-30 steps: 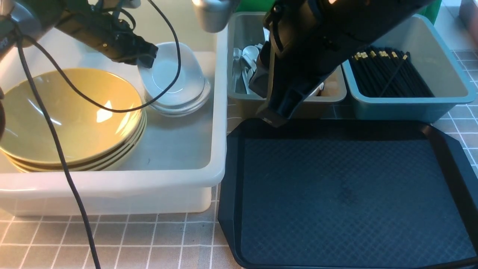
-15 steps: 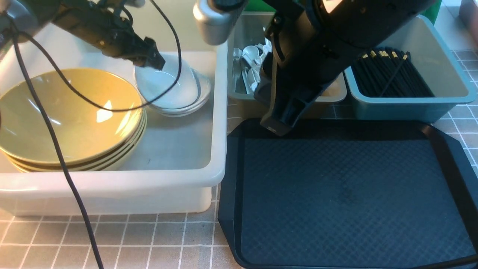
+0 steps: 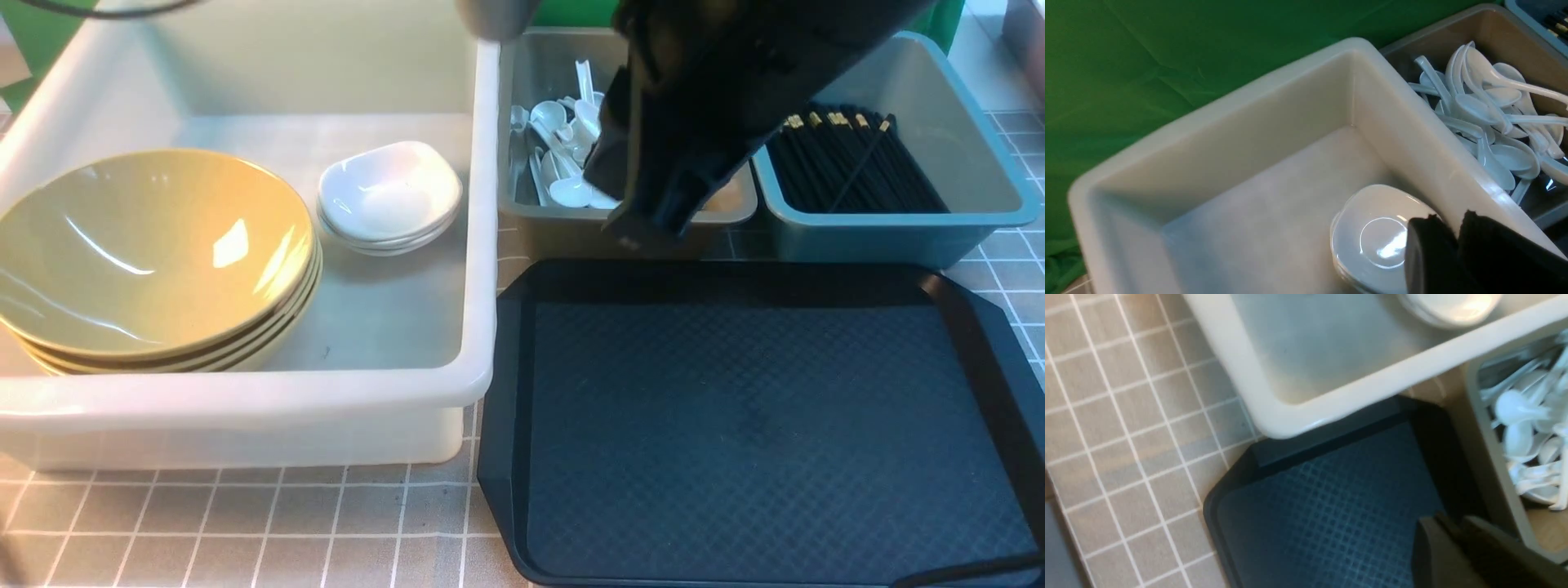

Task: On grey table put chopsticks spoon bowls plates into blue grey white boxes.

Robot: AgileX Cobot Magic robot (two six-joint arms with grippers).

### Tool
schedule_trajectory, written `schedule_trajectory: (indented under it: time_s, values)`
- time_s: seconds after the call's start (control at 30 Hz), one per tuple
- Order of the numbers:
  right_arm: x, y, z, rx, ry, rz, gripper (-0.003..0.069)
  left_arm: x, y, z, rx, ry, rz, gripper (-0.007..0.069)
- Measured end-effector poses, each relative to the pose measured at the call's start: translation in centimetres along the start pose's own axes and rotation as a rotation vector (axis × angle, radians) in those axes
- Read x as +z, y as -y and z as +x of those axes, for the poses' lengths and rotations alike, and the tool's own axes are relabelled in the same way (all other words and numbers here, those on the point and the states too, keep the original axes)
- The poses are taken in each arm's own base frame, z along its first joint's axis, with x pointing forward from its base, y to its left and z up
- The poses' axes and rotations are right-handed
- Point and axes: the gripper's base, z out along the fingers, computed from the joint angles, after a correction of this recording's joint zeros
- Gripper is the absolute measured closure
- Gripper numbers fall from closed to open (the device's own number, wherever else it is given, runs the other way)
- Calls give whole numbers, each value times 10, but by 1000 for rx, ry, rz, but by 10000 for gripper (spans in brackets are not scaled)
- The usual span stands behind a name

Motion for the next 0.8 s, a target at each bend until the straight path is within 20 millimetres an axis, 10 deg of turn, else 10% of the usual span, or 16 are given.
schedule_trajectory:
  time_s: [0.17, 0.3, 0.8]
  values:
    - [-28, -3, 15, 32, 41, 12, 589, -53, 24, 21, -17, -28, -27, 631]
    - [-60, -9, 43, 52, 146, 37, 589, -80, 58, 76, -48, -130, 8, 634]
    - [-65, -50, 181, 80, 550, 116, 586, -132, 152, 256, -77, 124, -159, 634]
